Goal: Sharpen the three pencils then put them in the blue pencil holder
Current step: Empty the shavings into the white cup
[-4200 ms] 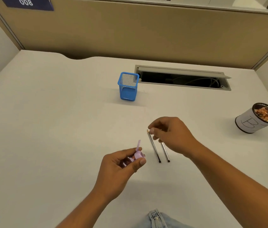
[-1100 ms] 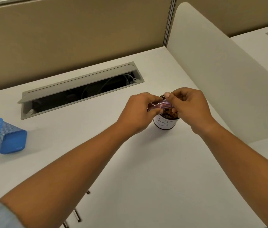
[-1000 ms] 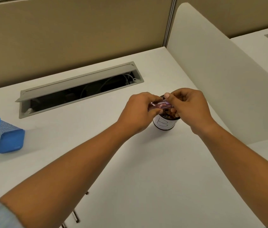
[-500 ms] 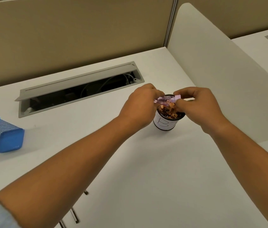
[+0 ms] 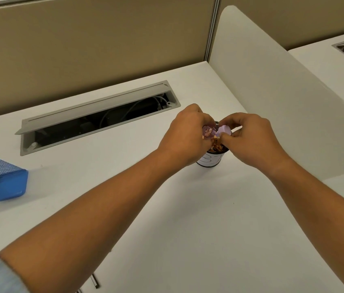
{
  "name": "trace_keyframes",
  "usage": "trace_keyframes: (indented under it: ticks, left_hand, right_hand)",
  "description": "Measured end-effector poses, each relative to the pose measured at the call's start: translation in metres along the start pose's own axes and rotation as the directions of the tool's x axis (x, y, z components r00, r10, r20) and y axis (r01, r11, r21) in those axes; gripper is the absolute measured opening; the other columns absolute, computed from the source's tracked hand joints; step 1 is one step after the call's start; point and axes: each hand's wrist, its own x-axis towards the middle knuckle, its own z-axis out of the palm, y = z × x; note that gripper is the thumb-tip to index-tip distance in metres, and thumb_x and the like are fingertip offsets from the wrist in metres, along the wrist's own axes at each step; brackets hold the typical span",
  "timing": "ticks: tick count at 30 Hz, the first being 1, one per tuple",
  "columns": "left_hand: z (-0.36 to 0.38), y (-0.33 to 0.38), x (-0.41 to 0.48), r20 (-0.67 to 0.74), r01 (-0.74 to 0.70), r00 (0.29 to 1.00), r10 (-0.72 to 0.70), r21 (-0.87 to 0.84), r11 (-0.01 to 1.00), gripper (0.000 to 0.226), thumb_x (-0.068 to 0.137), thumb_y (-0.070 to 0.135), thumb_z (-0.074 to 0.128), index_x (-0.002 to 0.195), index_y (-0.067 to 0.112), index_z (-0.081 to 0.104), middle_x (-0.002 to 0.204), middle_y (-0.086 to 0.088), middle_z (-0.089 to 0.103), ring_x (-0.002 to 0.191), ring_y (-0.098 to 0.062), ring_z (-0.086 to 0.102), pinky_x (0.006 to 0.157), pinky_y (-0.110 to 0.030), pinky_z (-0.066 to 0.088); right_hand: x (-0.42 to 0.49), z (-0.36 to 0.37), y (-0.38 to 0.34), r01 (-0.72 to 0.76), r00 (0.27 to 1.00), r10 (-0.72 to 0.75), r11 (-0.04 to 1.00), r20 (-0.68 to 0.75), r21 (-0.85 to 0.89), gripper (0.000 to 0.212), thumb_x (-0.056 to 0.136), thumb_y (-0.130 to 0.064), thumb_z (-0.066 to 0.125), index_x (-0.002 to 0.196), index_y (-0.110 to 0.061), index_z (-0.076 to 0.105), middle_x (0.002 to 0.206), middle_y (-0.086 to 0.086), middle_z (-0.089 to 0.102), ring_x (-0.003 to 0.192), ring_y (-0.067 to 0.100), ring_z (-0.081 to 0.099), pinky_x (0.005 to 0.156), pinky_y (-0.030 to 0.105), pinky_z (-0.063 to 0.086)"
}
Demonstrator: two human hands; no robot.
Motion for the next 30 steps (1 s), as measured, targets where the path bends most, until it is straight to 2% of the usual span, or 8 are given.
trace_keyframes:
  ticks: [5,8,10,13,16,18,23,30]
  left_hand:
    - [0.0,-0.004,0.001,-0.023,0.025,0.999,-0.025,0.028,0.999,0.03,0.082,0.018,0.075,0.112,0.022,0.073,0.094,0.003,0.048,0.086,-0.013,0.046,0.062,-0.018,0.033]
    - [0.0,-0.005,0.0,-0.066,-0.015,0.998,0.015,0.003,1.0,0.029,0.082,0.02,0.075,0.111,0.023,0.073,0.095,0.003,0.051,0.085,-0.014,0.049,0.065,-0.023,0.041]
    - [0.002,-0.009,-0.004,-0.053,-0.061,0.997,0.063,0.042,0.997,0.026,0.086,0.024,0.074,0.111,0.025,0.073,0.096,0.004,0.054,0.085,-0.015,0.053,0.064,-0.027,0.046]
    - [0.006,-0.019,-0.013,-0.061,-0.063,0.996,0.068,0.079,0.995,0.023,0.089,0.031,0.07,0.112,0.03,0.072,0.099,0.007,0.058,0.084,-0.012,0.051,0.062,-0.027,0.043]
    - [0.011,-0.023,-0.014,-0.126,-0.021,0.992,0.03,0.072,0.997,0.025,0.088,0.031,0.072,0.113,0.032,0.072,0.1,0.009,0.06,0.083,-0.008,0.046,0.064,-0.024,0.038]
    - [0.01,-0.021,-0.013,-0.13,-0.015,0.991,0.024,0.07,0.997,0.027,0.087,0.031,0.072,0.114,0.031,0.071,0.102,0.008,0.061,0.084,-0.009,0.047,0.064,-0.025,0.038]
    - [0.008,-0.022,-0.012,-0.134,-0.002,0.991,0.009,0.052,0.999,0.028,0.088,0.031,0.072,0.116,0.03,0.071,0.103,0.007,0.061,0.086,-0.009,0.049,0.066,-0.025,0.04]
    - [0.009,-0.025,-0.016,-0.156,0.021,0.988,-0.022,-0.009,1.0,0.031,0.087,0.027,0.074,0.118,0.029,0.07,0.106,0.007,0.062,0.088,-0.009,0.05,0.069,-0.026,0.045]
  right_hand:
    - [0.001,0.0,0.002,0.003,1.0,-0.003,1.0,0.005,-0.012,0.014,0.087,-0.024,0.063,0.096,-0.021,0.074,0.083,-0.003,0.074,0.079,0.016,0.072,0.073,0.026,0.055]
    - [0.001,0.001,0.002,0.008,0.998,-0.007,1.0,-0.063,0.017,0.012,0.087,-0.028,0.064,0.095,-0.025,0.072,0.073,-0.01,0.07,0.071,0.003,0.069,0.063,0.017,0.048]
    - [0.001,0.002,0.002,0.011,0.996,-0.009,1.0,-0.09,0.023,0.012,0.085,-0.029,0.064,0.094,-0.026,0.071,0.069,-0.013,0.067,0.069,0.003,0.069,0.063,0.018,0.05]
    - [-0.002,0.003,0.005,-0.006,0.998,0.007,1.0,-0.06,0.01,0.014,0.085,-0.027,0.064,0.096,-0.023,0.072,0.077,-0.004,0.072,0.074,0.013,0.071,0.071,0.029,0.057]
    - [-0.002,0.003,0.01,-0.008,0.997,0.01,1.0,-0.073,0.021,0.015,0.086,-0.028,0.063,0.097,-0.023,0.072,0.085,-0.003,0.074,0.073,0.012,0.072,0.072,0.03,0.058]
    - [-0.003,0.004,0.011,-0.017,0.999,0.018,1.0,-0.039,0.021,0.014,0.087,-0.026,0.064,0.098,-0.023,0.071,0.085,-0.002,0.074,0.072,0.011,0.071,0.07,0.026,0.056]
    - [-0.002,0.004,0.008,-0.02,0.998,0.023,0.998,-0.054,0.054,0.014,0.087,-0.028,0.066,0.1,-0.025,0.071,0.071,-0.015,0.067,0.069,-0.009,0.065,0.059,0.01,0.042]
    - [0.001,0.005,0.006,-0.059,0.998,0.062,0.995,-0.027,0.084,0.01,0.087,-0.029,0.07,0.096,-0.025,0.071,0.085,-0.008,0.073,0.07,-0.001,0.07,0.061,0.013,0.046]
